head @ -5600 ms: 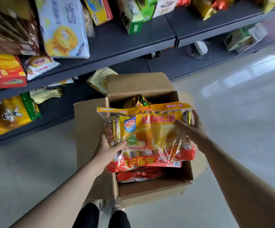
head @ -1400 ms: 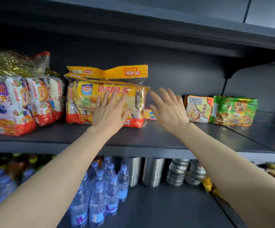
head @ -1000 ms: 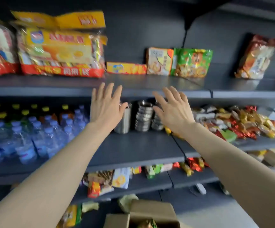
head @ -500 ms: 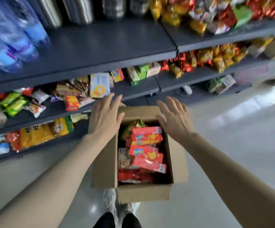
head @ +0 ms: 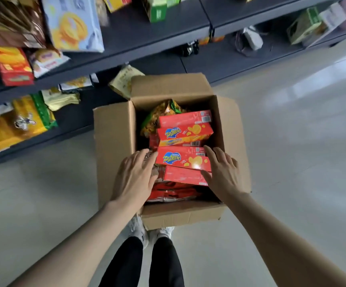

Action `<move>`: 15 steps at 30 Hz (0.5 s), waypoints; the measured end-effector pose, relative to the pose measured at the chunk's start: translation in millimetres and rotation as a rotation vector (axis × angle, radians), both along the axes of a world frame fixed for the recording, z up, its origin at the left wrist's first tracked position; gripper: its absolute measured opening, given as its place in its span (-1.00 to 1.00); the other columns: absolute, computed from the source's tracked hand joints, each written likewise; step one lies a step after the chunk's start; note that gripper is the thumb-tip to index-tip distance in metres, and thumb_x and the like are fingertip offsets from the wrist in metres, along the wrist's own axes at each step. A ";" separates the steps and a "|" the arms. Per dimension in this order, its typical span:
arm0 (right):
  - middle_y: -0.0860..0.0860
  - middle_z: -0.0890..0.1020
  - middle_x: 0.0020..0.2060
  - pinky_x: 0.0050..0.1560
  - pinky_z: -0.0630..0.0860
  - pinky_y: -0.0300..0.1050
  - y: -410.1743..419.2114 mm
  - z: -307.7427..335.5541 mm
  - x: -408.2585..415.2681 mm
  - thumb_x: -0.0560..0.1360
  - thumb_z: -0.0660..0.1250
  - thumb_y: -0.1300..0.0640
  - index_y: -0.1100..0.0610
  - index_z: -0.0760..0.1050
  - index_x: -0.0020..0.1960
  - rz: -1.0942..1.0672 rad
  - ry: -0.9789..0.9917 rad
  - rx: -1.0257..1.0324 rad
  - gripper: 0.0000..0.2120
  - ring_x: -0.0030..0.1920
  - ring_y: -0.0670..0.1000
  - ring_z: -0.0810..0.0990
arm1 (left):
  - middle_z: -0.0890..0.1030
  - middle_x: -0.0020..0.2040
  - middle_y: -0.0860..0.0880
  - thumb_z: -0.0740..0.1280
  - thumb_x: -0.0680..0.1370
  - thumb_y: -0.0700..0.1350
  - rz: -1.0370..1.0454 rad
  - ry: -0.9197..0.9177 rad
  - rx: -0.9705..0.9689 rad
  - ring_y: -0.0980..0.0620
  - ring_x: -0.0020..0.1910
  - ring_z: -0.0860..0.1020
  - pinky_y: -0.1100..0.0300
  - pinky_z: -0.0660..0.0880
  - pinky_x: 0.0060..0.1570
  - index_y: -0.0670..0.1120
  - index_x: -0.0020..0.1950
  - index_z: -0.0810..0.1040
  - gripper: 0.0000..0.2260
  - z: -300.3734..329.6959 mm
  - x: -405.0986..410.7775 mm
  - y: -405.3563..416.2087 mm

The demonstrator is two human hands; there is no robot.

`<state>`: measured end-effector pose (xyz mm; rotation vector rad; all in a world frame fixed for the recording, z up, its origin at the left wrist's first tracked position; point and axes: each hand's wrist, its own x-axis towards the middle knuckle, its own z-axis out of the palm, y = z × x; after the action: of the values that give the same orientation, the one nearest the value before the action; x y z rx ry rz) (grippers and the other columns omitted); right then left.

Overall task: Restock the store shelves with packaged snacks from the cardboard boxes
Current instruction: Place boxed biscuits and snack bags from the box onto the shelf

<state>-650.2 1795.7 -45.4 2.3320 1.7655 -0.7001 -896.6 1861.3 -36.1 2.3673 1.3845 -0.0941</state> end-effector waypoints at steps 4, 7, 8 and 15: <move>0.13 0.36 0.48 0.38 0.34 0.13 7.4 -49.6 5.9 0.50 0.47 -0.01 0.02 0.13 0.60 -0.008 0.005 -0.030 -0.20 0.44 0.21 0.37 | 0.49 0.36 -0.14 0.56 0.39 -0.08 -0.026 0.014 -0.055 -0.18 0.24 0.51 -0.08 0.47 0.23 -0.07 0.44 0.45 -0.36 -50.9 6.7 -2.6; 0.13 0.34 0.49 0.39 0.33 0.15 13.9 -83.0 11.8 0.49 0.47 -0.03 -0.01 0.11 0.60 0.008 -0.010 -0.080 -0.19 0.45 0.20 0.35 | 0.47 0.38 -0.15 0.56 0.39 -0.15 -0.065 0.046 -0.077 -0.19 0.29 0.49 -0.08 0.45 0.27 -0.07 0.46 0.43 -0.33 -82.1 11.4 2.5; 0.12 0.33 0.50 0.40 0.33 0.16 15.1 -93.8 13.1 0.50 0.47 -0.05 -0.02 0.10 0.60 0.015 -0.010 -0.094 -0.19 0.46 0.20 0.34 | 0.48 0.38 -0.15 0.57 0.37 -0.20 -0.072 0.046 -0.081 -0.19 0.30 0.49 -0.09 0.46 0.27 -0.07 0.46 0.44 -0.32 -92.8 12.8 4.8; 0.10 0.19 0.57 0.39 0.30 0.25 12.7 -137.5 20.8 0.52 0.33 -0.28 -0.07 0.00 0.61 0.023 0.044 -0.200 -0.18 0.53 0.19 0.21 | 0.40 0.43 -0.05 0.50 0.36 -0.39 -0.070 0.036 -0.098 -0.14 0.33 0.43 -0.04 0.55 0.15 -0.02 0.49 0.36 -0.24 -147.1 32.9 29.5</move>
<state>-629.4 1808.4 -182.9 2.1783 1.6519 -0.8868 -863.7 1890.8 -183.2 2.3433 1.2833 -0.2192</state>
